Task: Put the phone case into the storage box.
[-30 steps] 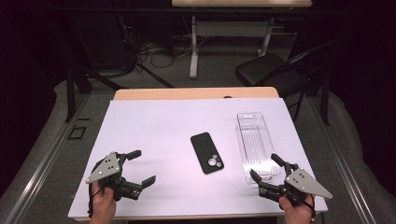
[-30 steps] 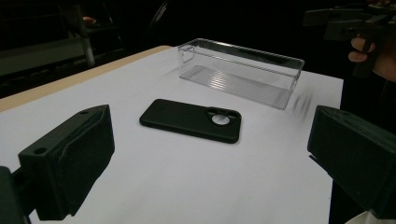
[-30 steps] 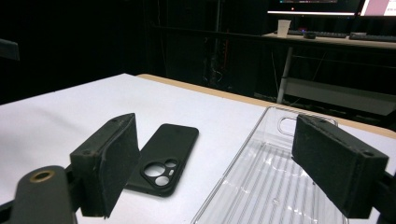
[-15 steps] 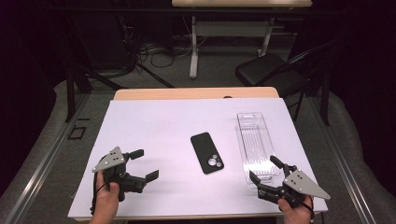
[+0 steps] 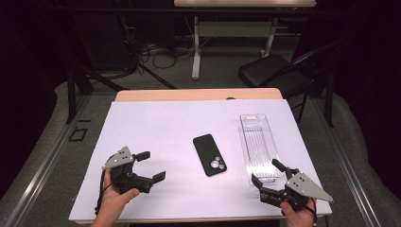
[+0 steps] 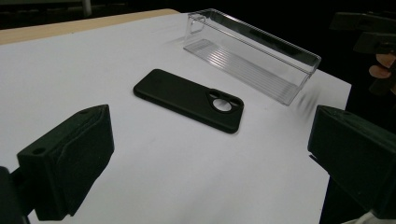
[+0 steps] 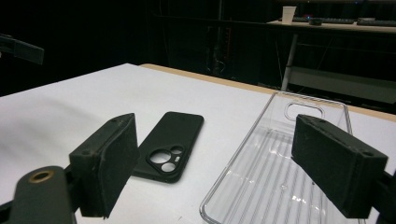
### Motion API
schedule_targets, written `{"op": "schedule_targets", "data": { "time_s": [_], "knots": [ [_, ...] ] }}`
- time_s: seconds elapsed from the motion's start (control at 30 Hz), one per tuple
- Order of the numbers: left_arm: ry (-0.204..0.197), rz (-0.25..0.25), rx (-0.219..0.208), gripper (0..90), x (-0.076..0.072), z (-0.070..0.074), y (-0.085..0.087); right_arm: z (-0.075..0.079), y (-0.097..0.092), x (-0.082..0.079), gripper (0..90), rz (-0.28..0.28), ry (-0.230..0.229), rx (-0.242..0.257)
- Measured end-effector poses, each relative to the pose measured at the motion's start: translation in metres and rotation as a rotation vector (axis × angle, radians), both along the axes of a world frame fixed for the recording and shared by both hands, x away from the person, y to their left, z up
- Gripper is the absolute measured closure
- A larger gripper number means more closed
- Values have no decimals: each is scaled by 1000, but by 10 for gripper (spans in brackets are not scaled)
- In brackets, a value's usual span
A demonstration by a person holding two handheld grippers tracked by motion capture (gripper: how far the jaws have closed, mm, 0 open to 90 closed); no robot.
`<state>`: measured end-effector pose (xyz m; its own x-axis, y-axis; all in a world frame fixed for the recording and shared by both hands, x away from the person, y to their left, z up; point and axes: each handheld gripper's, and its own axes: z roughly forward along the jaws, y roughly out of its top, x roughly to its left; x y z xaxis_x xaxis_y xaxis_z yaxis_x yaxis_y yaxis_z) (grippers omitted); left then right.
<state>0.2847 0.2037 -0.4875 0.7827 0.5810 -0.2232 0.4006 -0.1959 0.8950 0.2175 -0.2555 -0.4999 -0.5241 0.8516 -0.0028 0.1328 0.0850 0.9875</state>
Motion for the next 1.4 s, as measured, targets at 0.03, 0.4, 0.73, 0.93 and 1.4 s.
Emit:
{"op": "schedule_targets", "data": {
  "time_s": [0.03,0.4,0.73,0.93,1.4],
  "knots": [
    [4,-2,5,7,1,0,-2,0,0,0,140,-3,0,2],
    [26,35,66,164,18,10,-29,0,1,2,140,-3,14,0],
    [58,22,100,419,46,23,-59,0,-1,3,140,-13,13,0],
    [71,13,117,573,62,25,-81,-2,-1,3,140,-21,13,-15],
    [101,-24,201,900,95,13,-129,-5,-2,5,140,-20,24,-9]
  ]
}}
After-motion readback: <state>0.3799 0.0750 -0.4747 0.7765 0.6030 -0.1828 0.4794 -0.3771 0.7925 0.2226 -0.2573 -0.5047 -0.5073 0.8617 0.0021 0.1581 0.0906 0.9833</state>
